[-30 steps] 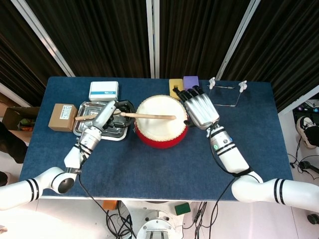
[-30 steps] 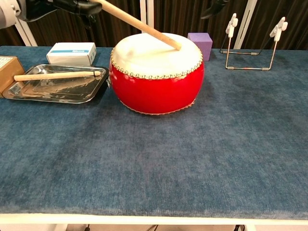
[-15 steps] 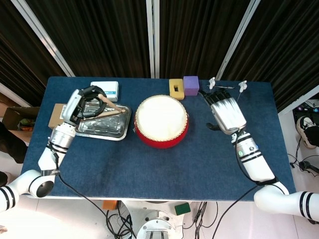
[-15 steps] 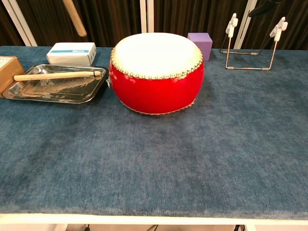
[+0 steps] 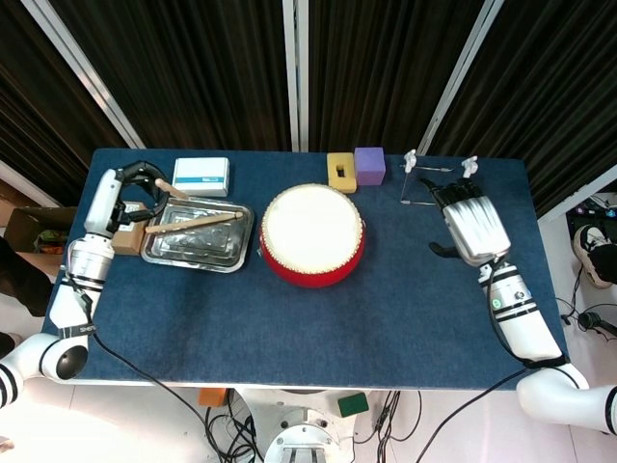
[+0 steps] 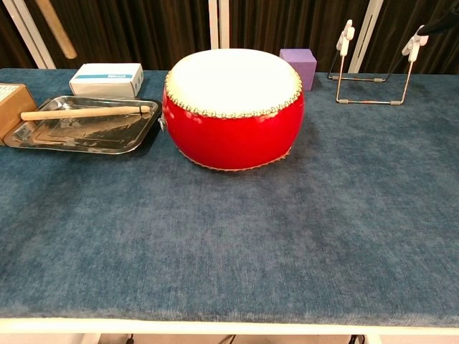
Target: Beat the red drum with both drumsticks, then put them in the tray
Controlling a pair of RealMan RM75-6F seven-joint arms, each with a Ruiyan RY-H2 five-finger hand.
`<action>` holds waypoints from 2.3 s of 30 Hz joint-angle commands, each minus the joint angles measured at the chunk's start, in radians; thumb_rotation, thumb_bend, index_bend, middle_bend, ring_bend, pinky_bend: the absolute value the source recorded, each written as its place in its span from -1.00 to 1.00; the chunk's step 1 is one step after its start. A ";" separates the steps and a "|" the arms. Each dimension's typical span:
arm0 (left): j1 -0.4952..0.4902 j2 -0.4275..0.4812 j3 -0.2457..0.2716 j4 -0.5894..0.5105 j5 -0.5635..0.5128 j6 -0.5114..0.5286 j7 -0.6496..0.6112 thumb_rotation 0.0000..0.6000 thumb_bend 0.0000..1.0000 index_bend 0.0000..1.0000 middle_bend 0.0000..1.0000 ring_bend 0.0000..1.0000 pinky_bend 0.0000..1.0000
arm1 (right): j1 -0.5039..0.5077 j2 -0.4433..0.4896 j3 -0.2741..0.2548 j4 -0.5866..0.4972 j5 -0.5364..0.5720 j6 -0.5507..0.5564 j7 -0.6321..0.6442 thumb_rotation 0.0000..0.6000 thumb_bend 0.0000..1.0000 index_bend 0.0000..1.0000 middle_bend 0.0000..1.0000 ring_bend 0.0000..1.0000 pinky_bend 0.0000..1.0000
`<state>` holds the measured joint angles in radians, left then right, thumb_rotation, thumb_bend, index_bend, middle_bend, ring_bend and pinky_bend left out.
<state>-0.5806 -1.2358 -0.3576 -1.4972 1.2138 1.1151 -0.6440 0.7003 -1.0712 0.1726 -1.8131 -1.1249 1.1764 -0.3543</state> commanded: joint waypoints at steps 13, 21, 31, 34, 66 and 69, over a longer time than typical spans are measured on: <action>-0.016 -0.154 0.038 0.123 -0.064 -0.067 0.082 1.00 0.07 0.41 0.38 0.07 0.06 | -0.040 -0.030 -0.004 0.053 -0.015 -0.022 0.030 1.00 -1.00 -0.74 -0.34 -0.54 -0.61; -0.038 -0.206 0.061 0.195 -0.029 -0.035 0.238 1.00 0.07 0.41 0.37 0.07 0.05 | -0.065 -0.027 -0.002 0.060 -0.014 -0.019 0.041 1.00 -1.00 -0.74 -0.34 -0.54 -0.61; -0.020 -0.206 0.063 0.176 -0.022 -0.061 0.167 1.00 0.07 0.41 0.38 0.07 0.05 | -0.078 -0.048 0.003 0.085 -0.020 -0.035 0.063 1.00 -1.00 -0.74 -0.34 -0.54 -0.62; -0.031 -0.208 0.059 0.166 -0.010 -0.108 0.086 1.00 0.07 0.41 0.38 0.07 0.04 | -0.082 -0.050 0.006 0.087 -0.023 -0.034 0.064 1.00 -1.00 -0.74 -0.34 -0.54 -0.63; -0.036 -0.169 0.082 0.351 -0.184 -0.305 0.254 1.00 0.02 -0.26 -0.44 -0.65 -0.62 | -0.111 -0.047 0.023 0.087 -0.035 -0.052 0.091 1.00 -1.00 -0.74 -0.34 -0.54 -0.63; -0.038 -0.183 0.091 0.391 -0.203 -0.287 0.336 1.00 0.01 -0.27 -0.46 -0.66 -0.62 | -0.113 -0.045 0.024 0.082 -0.036 -0.053 0.089 1.00 -1.00 -0.73 -0.34 -0.54 -0.63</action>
<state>-0.6171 -1.4087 -0.2774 -1.1404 1.0304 0.8147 -0.3660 0.5877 -1.1170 0.1961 -1.7310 -1.1611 1.1232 -0.2647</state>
